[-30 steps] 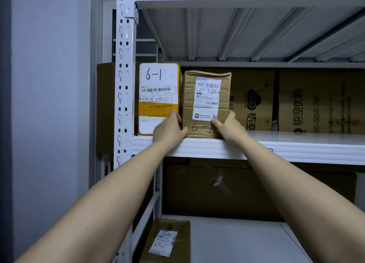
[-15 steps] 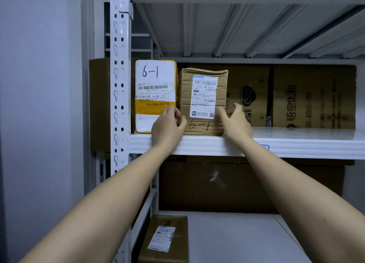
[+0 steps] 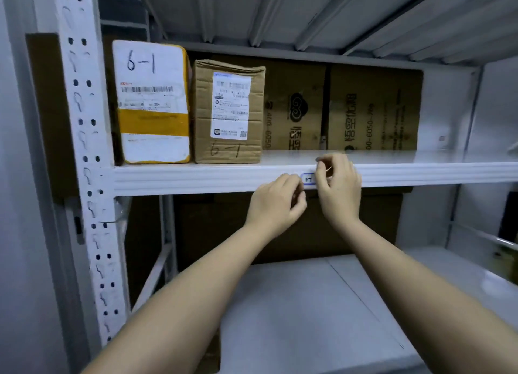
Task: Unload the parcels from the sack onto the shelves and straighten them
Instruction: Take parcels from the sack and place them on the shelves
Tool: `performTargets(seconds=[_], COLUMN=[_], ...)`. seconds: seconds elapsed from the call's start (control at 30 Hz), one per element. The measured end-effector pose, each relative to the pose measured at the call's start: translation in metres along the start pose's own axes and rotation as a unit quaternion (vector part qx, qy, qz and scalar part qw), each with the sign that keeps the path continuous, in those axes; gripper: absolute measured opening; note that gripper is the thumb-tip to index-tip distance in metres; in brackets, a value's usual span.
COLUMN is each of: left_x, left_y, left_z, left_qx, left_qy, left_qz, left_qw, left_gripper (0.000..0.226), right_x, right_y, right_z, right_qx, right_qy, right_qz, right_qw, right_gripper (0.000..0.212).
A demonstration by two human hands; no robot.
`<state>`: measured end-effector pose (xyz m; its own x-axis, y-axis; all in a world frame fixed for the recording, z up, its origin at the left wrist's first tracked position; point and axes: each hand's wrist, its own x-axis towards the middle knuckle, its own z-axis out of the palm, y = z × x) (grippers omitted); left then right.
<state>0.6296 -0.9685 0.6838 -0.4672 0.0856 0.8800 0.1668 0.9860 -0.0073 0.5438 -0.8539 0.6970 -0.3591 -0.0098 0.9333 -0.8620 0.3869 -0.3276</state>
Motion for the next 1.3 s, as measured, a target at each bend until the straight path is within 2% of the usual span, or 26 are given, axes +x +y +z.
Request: performTargets(seconds=[0.2, 0.3, 0.37, 0.47, 0.6, 0.67, 0.77, 0.83, 1.0, 1.1, 1.17, 1.23, 1.3], left_x=[-0.006, -0.013, -0.019, -0.037, -0.064, -0.073, -0.079, -0.078, -0.078, -0.076, -0.075, -0.072, -0.070], left_y=[0.084, 0.142, 0.189, 0.262, 0.355, 0.394, 0.449, 0.481, 0.550, 0.582, 0.598, 0.614, 0.626], left_z=[0.086, 0.145, 0.187, 0.242, 0.310, 0.336, 0.376, 0.400, 0.472, 0.528, 0.563, 0.601, 0.633], left_qx=[0.001, 0.003, 0.008, 0.008, -0.018, -0.031, -0.049, -0.069, -0.140, -0.165, -0.173, -0.185, -0.199], left_qy=[-0.146, -0.268, -0.349, -0.453, -0.576, -0.612, -0.649, -0.667, -0.682, -0.691, -0.710, -0.730, -0.751], left_qz=[-0.073, -0.115, -0.142, -0.169, -0.144, -0.122, -0.089, -0.066, -0.030, -0.016, -0.006, 0.001, 0.003], left_qw=[0.987, 0.957, 0.926, 0.875, 0.805, 0.781, 0.754, 0.739, 0.717, 0.703, 0.683, 0.657, 0.629], left_gripper=[0.027, 0.046, 0.057, 0.067, 0.075, 0.074, 0.078, 0.081, 0.067, 0.056, 0.055, 0.056, 0.057], right_x=[-0.048, -0.077, -0.096, -0.130, -0.175, -0.197, -0.227, -0.245, -0.275, -0.281, -0.284, -0.287, -0.290], right_y=[0.097, 0.166, 0.215, 0.282, 0.355, 0.383, 0.422, 0.447, 0.519, 0.567, 0.597, 0.630, 0.658], right_z=[-0.093, -0.155, -0.201, -0.269, -0.355, -0.390, -0.438, -0.464, -0.518, -0.541, -0.552, -0.561, -0.569], right_qx=[-0.104, -0.172, -0.210, -0.261, -0.285, -0.286, -0.282, -0.282, -0.271, -0.257, -0.262, -0.266, -0.278], right_qy=[-0.083, -0.146, -0.213, -0.327, -0.395, -0.409, -0.400, -0.395, -0.385, -0.384, -0.388, -0.396, -0.403], right_qz=[0.090, 0.152, 0.215, 0.311, 0.424, 0.467, 0.523, 0.546, 0.599, 0.618, 0.625, 0.639, 0.652], right_qw=[0.987, 0.962, 0.930, 0.853, 0.764, 0.730, 0.698, 0.683, 0.648, 0.636, 0.624, 0.604, 0.578], right_gripper=[0.016, 0.023, 0.030, 0.045, 0.056, 0.057, 0.052, 0.050, 0.041, 0.025, 0.020, 0.025, 0.040])
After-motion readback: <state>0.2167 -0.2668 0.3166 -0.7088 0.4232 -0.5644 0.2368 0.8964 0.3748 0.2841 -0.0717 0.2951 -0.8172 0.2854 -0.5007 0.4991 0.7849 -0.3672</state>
